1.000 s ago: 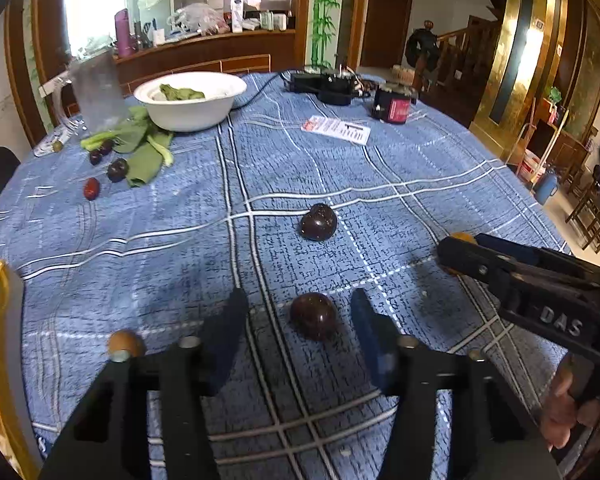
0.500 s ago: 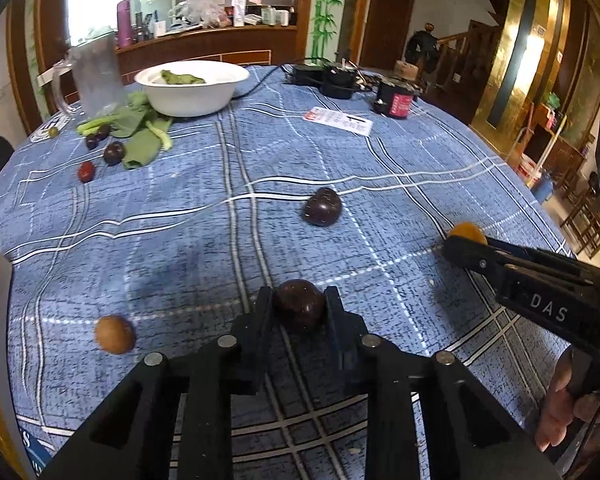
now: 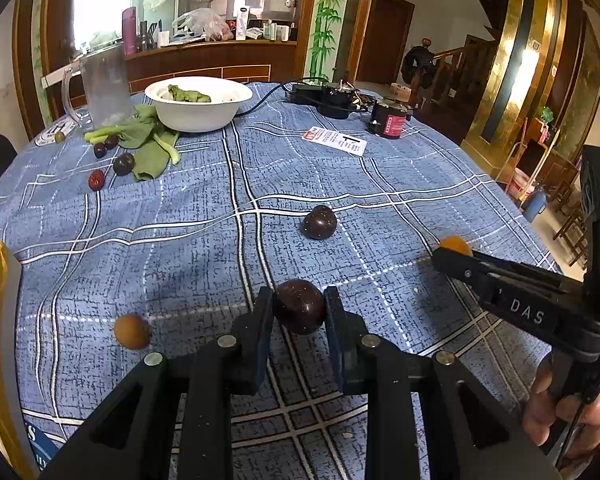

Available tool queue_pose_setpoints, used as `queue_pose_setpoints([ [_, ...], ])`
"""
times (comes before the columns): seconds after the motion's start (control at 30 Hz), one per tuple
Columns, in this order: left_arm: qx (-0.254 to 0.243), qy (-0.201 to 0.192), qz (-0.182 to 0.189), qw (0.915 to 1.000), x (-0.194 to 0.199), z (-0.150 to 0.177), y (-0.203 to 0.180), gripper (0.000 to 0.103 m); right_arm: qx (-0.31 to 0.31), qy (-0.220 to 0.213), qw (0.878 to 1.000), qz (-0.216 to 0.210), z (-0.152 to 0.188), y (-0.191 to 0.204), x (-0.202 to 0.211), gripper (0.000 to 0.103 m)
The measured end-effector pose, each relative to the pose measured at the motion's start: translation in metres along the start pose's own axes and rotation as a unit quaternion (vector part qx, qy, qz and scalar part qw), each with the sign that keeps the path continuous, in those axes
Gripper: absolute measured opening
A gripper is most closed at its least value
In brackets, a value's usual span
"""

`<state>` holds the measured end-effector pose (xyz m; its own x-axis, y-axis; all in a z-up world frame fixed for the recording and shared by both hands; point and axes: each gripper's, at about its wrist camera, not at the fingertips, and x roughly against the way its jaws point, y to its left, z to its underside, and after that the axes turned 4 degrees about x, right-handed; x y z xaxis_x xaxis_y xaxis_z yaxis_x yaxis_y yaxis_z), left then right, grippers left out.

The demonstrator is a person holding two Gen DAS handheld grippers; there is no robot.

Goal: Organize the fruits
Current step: 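Grasp a dark plum with the left tool while the right tool grasps an orange, then carry the plum and orange over the tray and open both tools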

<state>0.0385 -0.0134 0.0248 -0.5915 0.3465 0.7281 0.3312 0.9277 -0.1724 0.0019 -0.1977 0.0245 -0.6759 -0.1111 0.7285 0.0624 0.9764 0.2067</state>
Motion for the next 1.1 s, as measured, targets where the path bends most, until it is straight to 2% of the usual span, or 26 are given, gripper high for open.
queue_pose_setpoints([
  [0.33,0.010,-0.001,-0.005,0.9999,0.001,0.002,0.003,0.024,0.022,-0.003,1.000,-0.019,0.003,0.020,0.004,0.034],
  [0.7,0.009,-0.005,-0.007,0.9999,0.002,0.002,0.001,0.024,0.020,-0.003,0.999,-0.027,0.002,0.020,0.003,0.034],
  [0.87,0.002,-0.016,-0.019,0.9997,0.006,0.002,-0.001,0.024,0.023,-0.014,0.999,-0.030,0.001,0.022,0.004,0.034],
  [1.1,0.021,-0.020,-0.011,0.9995,0.008,-0.001,0.007,0.024,0.011,-0.034,0.999,-0.002,0.004,0.018,0.012,0.034],
])
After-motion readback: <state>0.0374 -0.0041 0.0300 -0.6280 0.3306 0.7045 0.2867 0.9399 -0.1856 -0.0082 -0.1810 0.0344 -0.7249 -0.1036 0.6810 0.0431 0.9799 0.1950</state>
